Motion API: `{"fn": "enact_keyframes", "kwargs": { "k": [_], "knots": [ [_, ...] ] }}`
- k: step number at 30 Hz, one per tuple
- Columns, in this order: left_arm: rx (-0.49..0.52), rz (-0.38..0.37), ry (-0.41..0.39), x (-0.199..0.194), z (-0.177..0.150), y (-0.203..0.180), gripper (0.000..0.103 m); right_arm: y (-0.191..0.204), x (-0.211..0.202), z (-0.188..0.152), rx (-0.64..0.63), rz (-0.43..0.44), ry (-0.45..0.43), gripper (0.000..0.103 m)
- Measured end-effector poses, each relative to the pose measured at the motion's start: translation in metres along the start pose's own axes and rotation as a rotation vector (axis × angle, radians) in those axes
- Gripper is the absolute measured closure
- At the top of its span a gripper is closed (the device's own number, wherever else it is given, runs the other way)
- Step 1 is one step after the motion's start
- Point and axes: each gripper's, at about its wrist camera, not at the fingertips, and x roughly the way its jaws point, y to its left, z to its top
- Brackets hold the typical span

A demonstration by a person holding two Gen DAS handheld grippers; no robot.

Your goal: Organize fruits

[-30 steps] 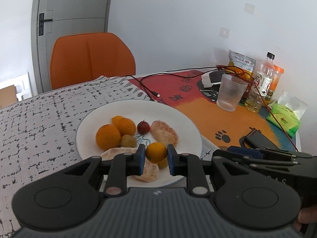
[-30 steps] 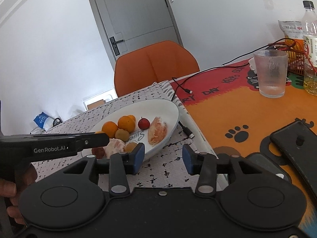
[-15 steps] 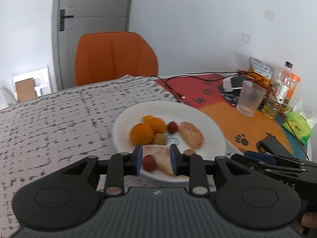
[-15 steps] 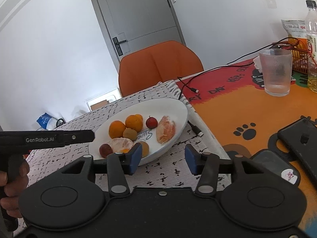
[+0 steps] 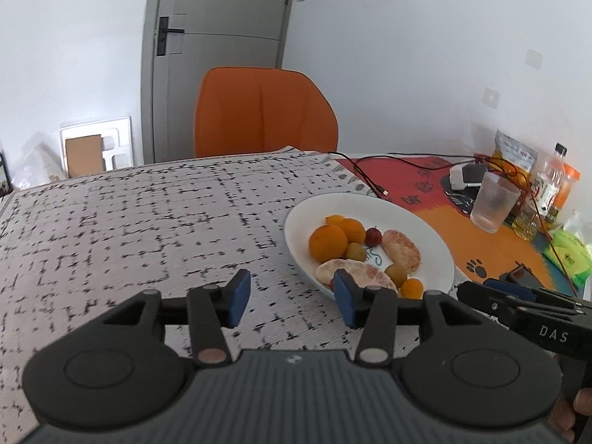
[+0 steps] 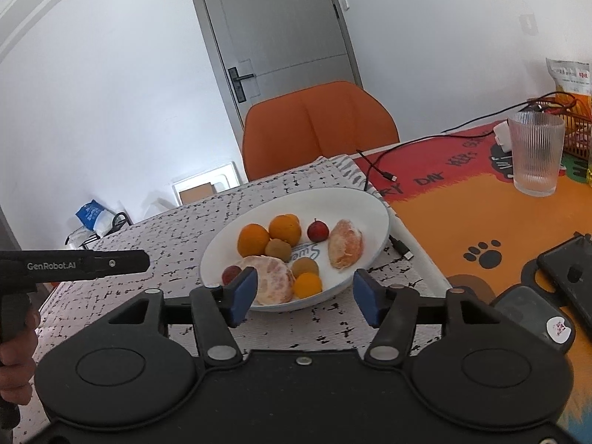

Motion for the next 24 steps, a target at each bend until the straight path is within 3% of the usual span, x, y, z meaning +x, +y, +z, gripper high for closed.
{"fn": "enact_keyframes", "kwargs": {
  "k": [2,8,15,20,24],
  "knots": [
    [-0.012,0.016,-0.005,-0.007,-0.002,0.005,0.041,0.004,-0.003,0.000,-0.007,0.000,-0.004,0.042],
    [-0.043,0.066,-0.030,-0.031,-0.008,0.019,0.021,0.017,-0.014,0.001,-0.029,0.009,-0.016,0.030],
    [-0.086,0.138,-0.046,-0.061,-0.018,0.036,0.016,0.035,-0.030,0.001,-0.074,0.027,-0.036,0.010],
    [-0.096,0.197,-0.082,-0.085,-0.024,0.042,0.004,0.045,-0.040,0.002,-0.089,0.044,-0.040,0.000],
    [-0.107,0.221,-0.100,-0.100,-0.028,0.045,0.003,0.054,-0.047,0.000,-0.103,0.058,-0.034,0.000]
  ]
}}
